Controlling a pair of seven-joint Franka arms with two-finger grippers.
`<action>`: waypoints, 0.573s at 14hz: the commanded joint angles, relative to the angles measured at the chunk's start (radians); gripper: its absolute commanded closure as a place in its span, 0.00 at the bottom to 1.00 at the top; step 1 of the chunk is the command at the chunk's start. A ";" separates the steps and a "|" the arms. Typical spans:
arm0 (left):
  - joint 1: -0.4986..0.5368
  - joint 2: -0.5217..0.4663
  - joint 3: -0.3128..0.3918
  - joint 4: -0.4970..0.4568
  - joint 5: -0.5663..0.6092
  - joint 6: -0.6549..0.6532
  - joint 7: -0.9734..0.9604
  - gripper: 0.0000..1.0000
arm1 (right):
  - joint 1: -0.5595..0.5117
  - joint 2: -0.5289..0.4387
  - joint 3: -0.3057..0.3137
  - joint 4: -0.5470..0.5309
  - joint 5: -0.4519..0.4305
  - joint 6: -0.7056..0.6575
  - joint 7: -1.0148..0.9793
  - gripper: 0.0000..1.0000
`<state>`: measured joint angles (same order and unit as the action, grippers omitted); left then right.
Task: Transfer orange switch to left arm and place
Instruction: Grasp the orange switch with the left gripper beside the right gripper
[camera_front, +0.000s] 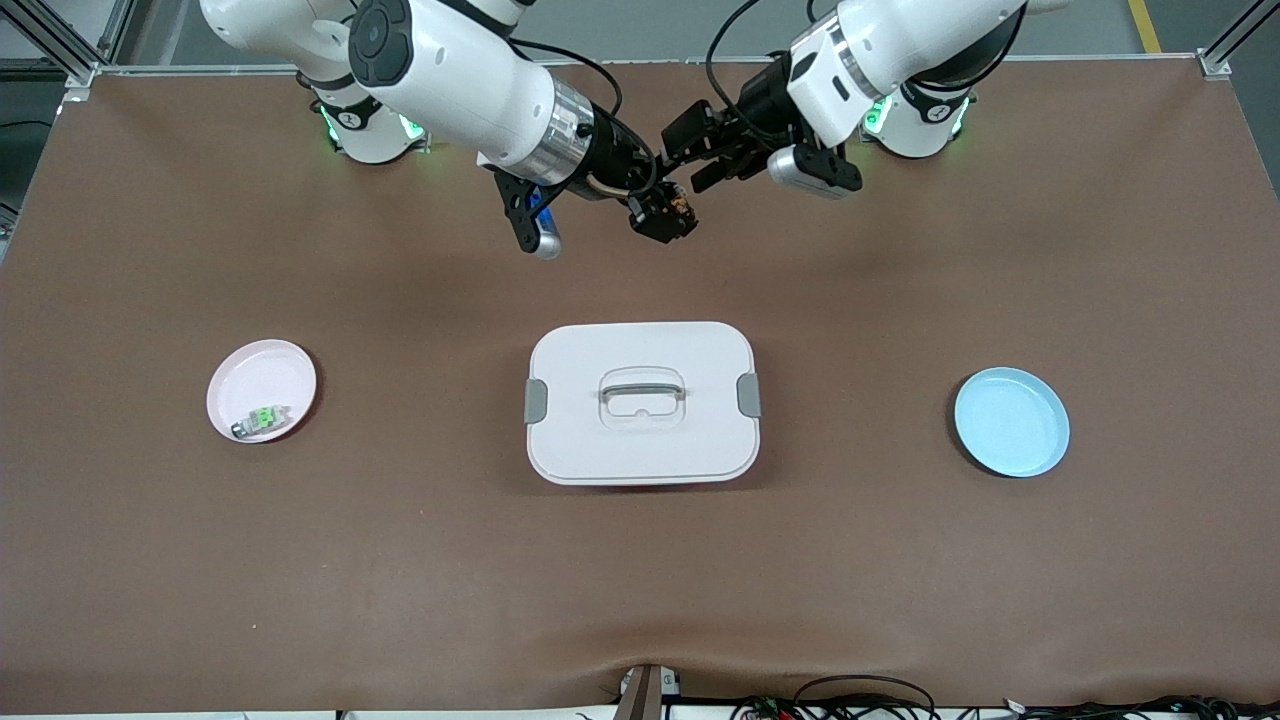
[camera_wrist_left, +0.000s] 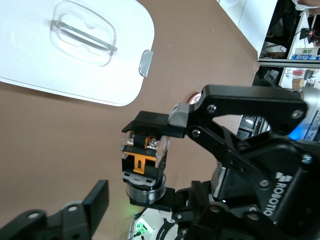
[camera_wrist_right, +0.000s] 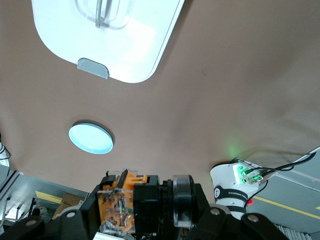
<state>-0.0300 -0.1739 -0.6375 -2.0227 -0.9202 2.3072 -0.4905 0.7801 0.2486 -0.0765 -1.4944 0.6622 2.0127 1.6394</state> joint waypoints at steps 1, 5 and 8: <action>0.007 -0.035 -0.005 -0.048 -0.065 0.040 0.070 0.39 | 0.015 0.017 -0.011 0.031 0.016 -0.003 0.017 0.66; 0.007 -0.033 -0.037 -0.070 -0.072 0.118 0.081 0.59 | 0.015 0.017 -0.012 0.031 0.016 -0.003 0.017 0.66; 0.007 -0.032 -0.044 -0.071 -0.074 0.123 0.096 0.94 | 0.015 0.017 -0.011 0.031 0.016 -0.005 0.016 0.66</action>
<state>-0.0296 -0.1769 -0.6678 -2.0705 -0.9635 2.4140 -0.4266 0.7817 0.2497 -0.0777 -1.4944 0.6621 2.0111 1.6395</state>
